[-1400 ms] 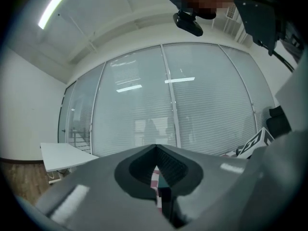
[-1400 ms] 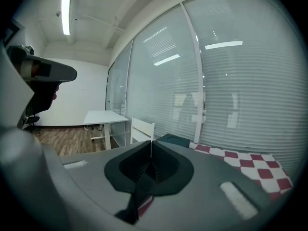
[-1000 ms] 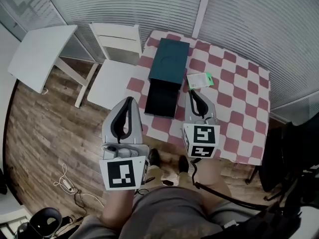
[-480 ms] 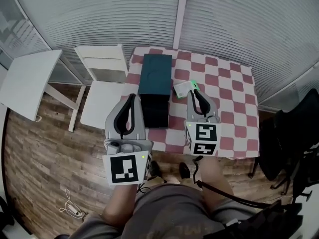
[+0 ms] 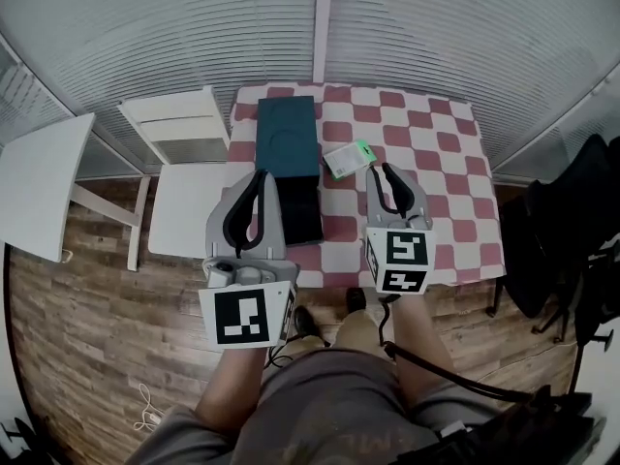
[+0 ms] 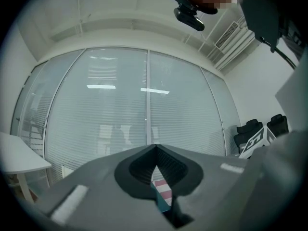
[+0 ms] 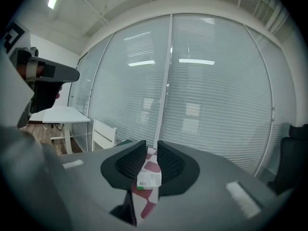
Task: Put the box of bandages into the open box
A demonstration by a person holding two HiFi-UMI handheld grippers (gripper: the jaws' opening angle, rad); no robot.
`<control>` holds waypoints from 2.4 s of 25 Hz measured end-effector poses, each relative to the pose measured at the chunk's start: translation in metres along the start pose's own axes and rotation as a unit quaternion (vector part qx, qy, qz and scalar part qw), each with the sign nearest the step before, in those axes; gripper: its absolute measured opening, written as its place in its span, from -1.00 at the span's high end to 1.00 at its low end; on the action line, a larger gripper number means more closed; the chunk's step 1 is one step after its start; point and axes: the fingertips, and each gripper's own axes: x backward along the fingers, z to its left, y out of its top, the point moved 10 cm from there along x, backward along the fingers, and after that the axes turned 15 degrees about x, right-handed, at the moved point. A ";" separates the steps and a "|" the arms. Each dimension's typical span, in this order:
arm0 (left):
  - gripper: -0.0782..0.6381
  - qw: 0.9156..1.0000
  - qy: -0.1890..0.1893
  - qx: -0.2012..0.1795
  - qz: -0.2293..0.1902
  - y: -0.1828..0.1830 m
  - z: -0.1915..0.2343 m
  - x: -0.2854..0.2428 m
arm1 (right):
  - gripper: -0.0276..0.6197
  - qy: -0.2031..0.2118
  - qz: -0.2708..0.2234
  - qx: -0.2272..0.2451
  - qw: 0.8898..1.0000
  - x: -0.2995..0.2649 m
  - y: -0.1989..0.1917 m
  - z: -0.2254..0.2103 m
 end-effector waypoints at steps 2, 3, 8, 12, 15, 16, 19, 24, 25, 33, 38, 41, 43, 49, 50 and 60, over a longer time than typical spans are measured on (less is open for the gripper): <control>0.78 1.000 -0.004 0.000 0.005 -0.003 -0.002 -0.006 | 0.59 0.004 -0.001 0.000 1.000 -0.003 -0.003 -0.006; 0.78 1.000 -0.005 0.001 0.006 -0.004 -0.003 -0.010 | 0.59 0.008 -0.002 0.002 1.000 -0.005 -0.003 -0.009; 0.78 1.000 0.002 -0.004 0.008 -0.009 -0.009 -0.035 | 0.56 0.053 -0.019 0.013 0.998 -0.026 -0.007 -0.024; 0.78 1.000 0.009 0.001 0.015 -0.016 -0.017 -0.061 | 0.49 0.112 -0.027 0.025 0.993 -0.053 -0.012 -0.039; 0.78 1.000 0.016 0.003 0.022 -0.027 -0.020 -0.083 | 0.38 0.173 -0.032 0.046 0.983 -0.076 -0.021 -0.046; 0.78 0.999 0.019 0.004 0.026 -0.031 -0.020 -0.090 | 0.32 0.196 -0.030 0.054 0.979 -0.083 -0.025 -0.047; 0.78 0.998 0.038 0.013 0.039 -0.046 -0.018 -0.111 | 0.20 0.254 -0.025 0.070 0.964 -0.107 -0.040 -0.050; 0.78 0.995 0.065 0.034 0.063 -0.080 -0.012 -0.147 | 0.01 0.337 -0.008 0.083 0.938 -0.150 -0.070 -0.051; 0.78 0.994 0.072 0.035 0.068 -0.086 -0.011 -0.154 | -0.02 0.352 -0.004 0.088 0.932 -0.159 -0.077 -0.051; 0.78 0.986 0.121 0.052 0.099 -0.126 0.002 -0.187 | -0.36 0.456 0.016 0.127 0.881 -0.207 -0.120 -0.041; 0.78 0.983 0.144 0.046 0.100 -0.134 0.011 -0.196 | -0.54 0.515 0.033 0.197 0.834 -0.221 -0.136 -0.028; 0.78 0.981 0.155 0.048 0.104 -0.139 0.012 -0.196 | -0.58 0.528 0.041 0.221 0.819 -0.225 -0.143 -0.022; 0.78 0.981 0.159 0.048 0.104 -0.140 0.013 -0.196 | -0.59 0.527 0.041 0.245 0.813 -0.228 -0.145 -0.019; 0.78 0.978 0.167 0.053 0.114 -0.141 0.010 -0.188 | -0.54 0.537 0.035 0.286 0.793 -0.229 -0.144 -0.014; 0.78 0.978 0.167 0.051 0.111 -0.139 0.009 -0.188 | -0.43 0.537 0.036 0.292 0.791 -0.228 -0.143 -0.013; 0.78 0.982 0.160 0.040 0.090 -0.123 0.000 -0.169 | 0.57 0.465 0.029 0.262 0.845 -0.215 -0.124 -0.027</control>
